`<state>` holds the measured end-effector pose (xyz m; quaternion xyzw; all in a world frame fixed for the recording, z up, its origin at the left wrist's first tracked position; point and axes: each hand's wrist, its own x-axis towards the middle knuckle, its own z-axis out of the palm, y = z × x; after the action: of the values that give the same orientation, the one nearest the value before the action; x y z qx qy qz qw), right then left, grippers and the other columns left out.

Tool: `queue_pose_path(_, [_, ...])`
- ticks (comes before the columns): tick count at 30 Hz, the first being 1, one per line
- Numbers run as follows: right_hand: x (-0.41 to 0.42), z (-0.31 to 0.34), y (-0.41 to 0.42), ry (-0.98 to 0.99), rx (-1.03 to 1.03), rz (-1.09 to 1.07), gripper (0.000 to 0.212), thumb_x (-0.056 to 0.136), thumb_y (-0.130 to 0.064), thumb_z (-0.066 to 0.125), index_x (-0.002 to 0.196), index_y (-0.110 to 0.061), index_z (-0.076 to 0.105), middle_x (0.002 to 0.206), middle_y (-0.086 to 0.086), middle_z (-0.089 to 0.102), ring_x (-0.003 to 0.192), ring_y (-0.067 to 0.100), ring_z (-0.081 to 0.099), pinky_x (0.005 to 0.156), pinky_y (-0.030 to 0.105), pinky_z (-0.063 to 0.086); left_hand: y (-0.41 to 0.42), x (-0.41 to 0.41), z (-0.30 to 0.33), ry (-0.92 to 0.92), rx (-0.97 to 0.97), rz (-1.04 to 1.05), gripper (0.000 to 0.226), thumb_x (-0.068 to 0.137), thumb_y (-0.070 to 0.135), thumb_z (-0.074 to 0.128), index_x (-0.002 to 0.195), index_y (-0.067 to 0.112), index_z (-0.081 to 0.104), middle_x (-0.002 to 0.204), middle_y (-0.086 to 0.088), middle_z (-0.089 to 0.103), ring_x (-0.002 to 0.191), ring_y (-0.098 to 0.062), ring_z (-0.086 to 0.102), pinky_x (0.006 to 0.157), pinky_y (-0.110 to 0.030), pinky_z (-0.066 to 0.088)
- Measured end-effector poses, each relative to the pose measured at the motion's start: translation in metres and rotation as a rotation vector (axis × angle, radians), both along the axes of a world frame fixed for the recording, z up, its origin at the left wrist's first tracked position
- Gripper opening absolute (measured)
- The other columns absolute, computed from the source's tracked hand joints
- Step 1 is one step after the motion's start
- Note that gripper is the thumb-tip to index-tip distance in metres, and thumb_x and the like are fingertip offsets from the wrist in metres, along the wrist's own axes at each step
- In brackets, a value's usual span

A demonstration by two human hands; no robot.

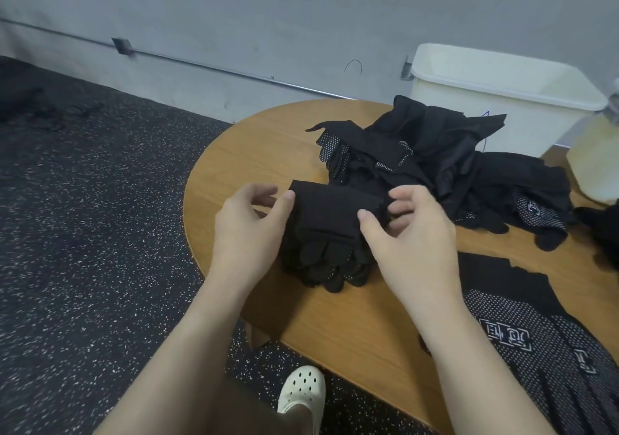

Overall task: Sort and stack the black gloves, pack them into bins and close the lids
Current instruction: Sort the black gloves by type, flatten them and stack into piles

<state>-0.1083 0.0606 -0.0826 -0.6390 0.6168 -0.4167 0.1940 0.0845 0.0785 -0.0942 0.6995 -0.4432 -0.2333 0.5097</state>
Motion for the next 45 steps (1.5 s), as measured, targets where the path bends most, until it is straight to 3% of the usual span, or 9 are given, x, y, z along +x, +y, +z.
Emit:
queue_pose_path(4, [0.0,0.0,0.001,0.157,-0.232,0.138,0.034,0.098,-0.036,0.061,0.125,-0.015,0.063,0.128,-0.006,0.058,0.124,0.014,0.051,0.101,0.014,0.036,-0.001,-0.002,-0.002,-0.204,-0.173,-0.085,0.037,0.102,0.042,0.05,0.13,0.024,0.067,0.128,0.009,0.063,0.121,-0.01,0.06,0.106,-0.041,0.049])
queue_pose_path(8, [0.008,-0.005,0.006,0.271,-0.176,0.342,0.048,0.108,-0.036,0.036,0.146,-0.015,0.055,0.156,-0.005,0.047,0.15,0.006,0.029,0.125,0.025,0.019,0.003,-0.017,-0.001,-0.297,-0.133,-0.34,0.053,0.103,0.043,0.04,0.153,0.028,0.048,0.16,0.008,0.04,0.15,-0.003,0.029,0.124,-0.03,0.023])
queue_pose_path(14, [0.009,-0.008,0.013,0.344,0.018,0.454,0.056,0.11,-0.038,0.02,0.161,-0.018,0.03,0.169,-0.009,0.022,0.155,-0.002,0.006,0.126,0.02,-0.001,0.005,-0.016,-0.01,-0.276,0.03,-0.463,0.062,0.1,0.051,0.03,0.158,0.031,0.036,0.169,0.014,0.02,0.156,-0.001,0.007,0.13,-0.035,0.008])
queue_pose_path(21, [0.007,-0.014,0.025,0.324,0.184,0.482,0.057,0.111,-0.039,0.02,0.164,-0.026,0.002,0.169,-0.019,-0.009,0.149,-0.011,-0.018,0.122,0.016,-0.008,0.011,-0.013,-0.017,-0.237,0.094,-0.521,0.064,0.102,0.052,0.027,0.163,0.032,0.023,0.169,0.021,0.005,0.152,0.011,0.0,0.126,-0.021,0.004])
queue_pose_path(25, [0.008,-0.015,0.026,0.323,0.182,0.451,0.057,0.111,-0.04,0.019,0.164,-0.027,0.002,0.17,-0.018,-0.009,0.15,-0.009,-0.018,0.121,0.015,-0.01,0.013,-0.017,-0.017,-0.251,0.081,-0.493,0.055,0.11,0.042,0.03,0.163,0.032,0.021,0.169,0.02,0.005,0.153,0.01,0.001,0.124,-0.019,0.004])
queue_pose_path(29, [0.005,-0.004,0.028,0.343,0.25,0.489,0.059,0.11,-0.046,0.022,0.165,-0.028,0.007,0.17,-0.018,-0.004,0.152,-0.006,-0.012,0.127,0.026,-0.004,0.018,-0.016,-0.019,-0.362,-0.008,-0.424,0.053,0.11,0.049,0.026,0.16,0.033,0.031,0.17,0.015,0.014,0.156,0.0,0.002,0.13,-0.036,0.007])
queue_pose_path(35, [-0.01,0.022,-0.034,0.299,0.077,0.277,0.041,0.104,-0.042,0.051,0.136,-0.017,0.059,0.138,-0.006,0.058,0.13,0.015,0.051,0.113,0.038,0.04,0.012,-0.02,-0.009,-0.422,-0.139,-0.417,0.053,0.106,0.056,0.028,0.152,0.039,0.045,0.166,0.018,0.027,0.155,0.004,0.005,0.129,-0.034,0.001])
queue_pose_path(42, [0.014,0.026,-0.11,0.325,-0.069,0.176,0.05,0.094,-0.041,0.071,0.135,-0.015,0.062,0.138,-0.001,0.062,0.15,0.019,0.035,0.119,0.04,0.029,0.009,-0.029,-0.003,-0.443,-0.194,-0.379,0.05,0.105,0.052,0.033,0.141,0.033,0.061,0.153,0.017,0.047,0.146,0.005,0.024,0.121,-0.017,0.005])
queue_pose_path(45, [0.025,0.025,-0.124,0.378,-0.039,0.17,0.055,0.093,-0.044,0.071,0.138,-0.014,0.062,0.138,0.002,0.064,0.145,0.021,0.042,0.119,0.04,0.031,0.006,-0.031,-0.003,-0.453,-0.186,-0.371,0.049,0.105,0.051,0.032,0.135,0.032,0.066,0.15,0.015,0.052,0.143,0.006,0.029,0.123,-0.023,0.007])
